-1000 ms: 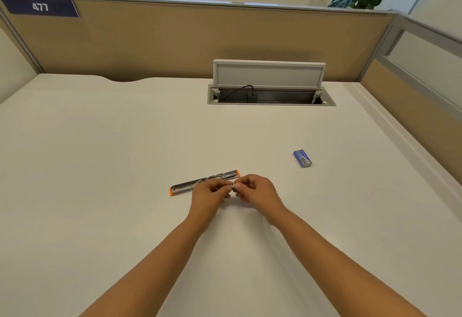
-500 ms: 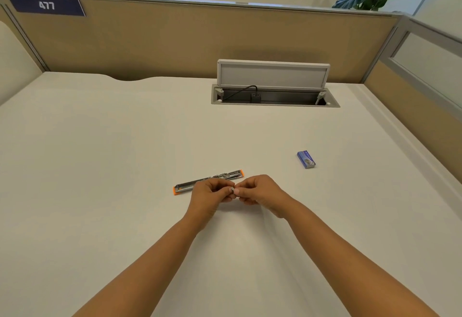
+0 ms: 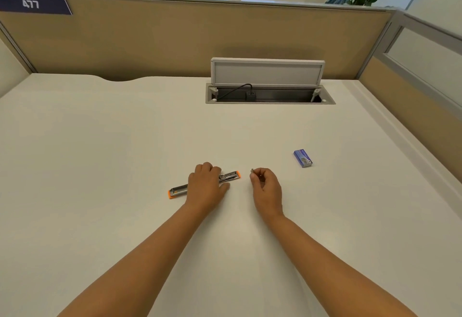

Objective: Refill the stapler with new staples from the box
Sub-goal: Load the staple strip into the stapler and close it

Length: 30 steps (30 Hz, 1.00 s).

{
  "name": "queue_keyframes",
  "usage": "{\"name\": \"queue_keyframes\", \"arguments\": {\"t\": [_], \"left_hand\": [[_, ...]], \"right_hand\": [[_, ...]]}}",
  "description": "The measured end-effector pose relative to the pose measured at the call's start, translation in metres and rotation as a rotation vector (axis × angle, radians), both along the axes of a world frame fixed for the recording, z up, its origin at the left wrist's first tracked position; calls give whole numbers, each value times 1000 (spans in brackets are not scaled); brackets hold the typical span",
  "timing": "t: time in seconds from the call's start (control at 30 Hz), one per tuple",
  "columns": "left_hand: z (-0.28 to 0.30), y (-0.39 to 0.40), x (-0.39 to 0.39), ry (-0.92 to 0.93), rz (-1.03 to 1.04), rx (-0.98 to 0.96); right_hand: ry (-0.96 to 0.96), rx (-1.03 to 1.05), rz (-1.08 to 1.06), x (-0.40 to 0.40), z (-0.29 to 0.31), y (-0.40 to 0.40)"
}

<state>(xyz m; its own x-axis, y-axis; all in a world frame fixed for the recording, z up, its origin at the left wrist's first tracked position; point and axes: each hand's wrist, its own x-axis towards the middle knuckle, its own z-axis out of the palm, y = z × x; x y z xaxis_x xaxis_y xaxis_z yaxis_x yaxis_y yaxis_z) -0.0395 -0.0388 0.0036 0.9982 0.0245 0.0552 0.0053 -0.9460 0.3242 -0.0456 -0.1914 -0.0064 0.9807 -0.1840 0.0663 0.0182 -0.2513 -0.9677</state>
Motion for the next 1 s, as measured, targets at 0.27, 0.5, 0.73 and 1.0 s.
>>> {"name": "queue_keyframes", "arguments": {"t": [0.27, 0.5, 0.73, 1.0], "left_hand": [[-3, -1, 5, -27, -81, 120], [19, 2, 1, 86, 20, -512], [29, 2, 8, 547, 282, -1139], [34, 3, 10, 742, 373, -1333]], "right_hand": [[-53, -121, -40, 13, -7, 1], [-54, -69, -72, 15, -9, 0], [-56, -63, -66, 15, -11, 0], [-62, -68, -63, 15, -9, 0]]}}
